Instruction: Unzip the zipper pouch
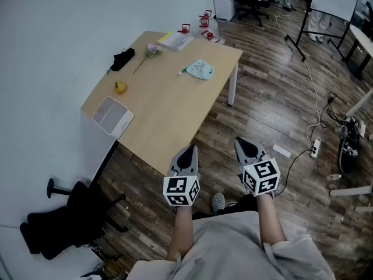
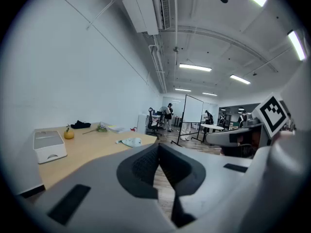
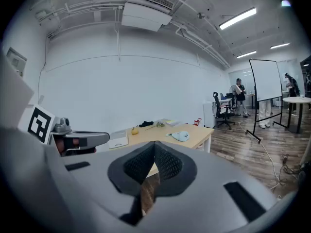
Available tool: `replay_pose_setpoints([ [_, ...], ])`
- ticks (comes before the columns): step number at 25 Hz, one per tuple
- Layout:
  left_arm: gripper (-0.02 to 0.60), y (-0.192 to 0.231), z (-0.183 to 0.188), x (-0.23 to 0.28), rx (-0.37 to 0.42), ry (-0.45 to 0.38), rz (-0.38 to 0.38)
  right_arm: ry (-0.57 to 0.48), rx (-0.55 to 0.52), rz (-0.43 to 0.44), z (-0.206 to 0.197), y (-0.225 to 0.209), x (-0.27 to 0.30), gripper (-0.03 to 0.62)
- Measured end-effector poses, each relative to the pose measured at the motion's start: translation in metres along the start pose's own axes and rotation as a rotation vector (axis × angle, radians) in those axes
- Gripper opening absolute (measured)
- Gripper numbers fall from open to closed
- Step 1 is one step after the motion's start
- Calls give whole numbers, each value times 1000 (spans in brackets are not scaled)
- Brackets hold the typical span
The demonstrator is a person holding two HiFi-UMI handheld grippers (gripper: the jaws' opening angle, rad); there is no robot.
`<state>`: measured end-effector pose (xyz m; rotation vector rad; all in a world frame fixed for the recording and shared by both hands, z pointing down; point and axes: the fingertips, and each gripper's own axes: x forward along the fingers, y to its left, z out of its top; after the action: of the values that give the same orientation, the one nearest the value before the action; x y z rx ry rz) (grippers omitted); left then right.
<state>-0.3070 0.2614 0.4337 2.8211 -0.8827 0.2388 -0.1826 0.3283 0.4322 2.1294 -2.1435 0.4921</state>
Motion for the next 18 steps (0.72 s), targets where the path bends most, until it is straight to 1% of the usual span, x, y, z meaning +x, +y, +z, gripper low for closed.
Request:
replay_pose_setpoints([
  [5,21,5,-1,8,4,37,2,7,-7,-4,5,2,6,0],
  [8,22,25,-3,-4,21,74,27,22,17,38,-3,27,22,0],
  [10,23,26,-4,-8,15,59,27,39,8,56,-10,34,24,0],
  [12,23,16,-3,1,6,30,8,41,-17,47,-9,27,20,0],
  [14,23,10,-1,8,3,13,-7,29,-34,31,-4,19,18,-1],
  [18,25,17,2,16,4,4,-14,1,-48,32,7,22,28,6],
])
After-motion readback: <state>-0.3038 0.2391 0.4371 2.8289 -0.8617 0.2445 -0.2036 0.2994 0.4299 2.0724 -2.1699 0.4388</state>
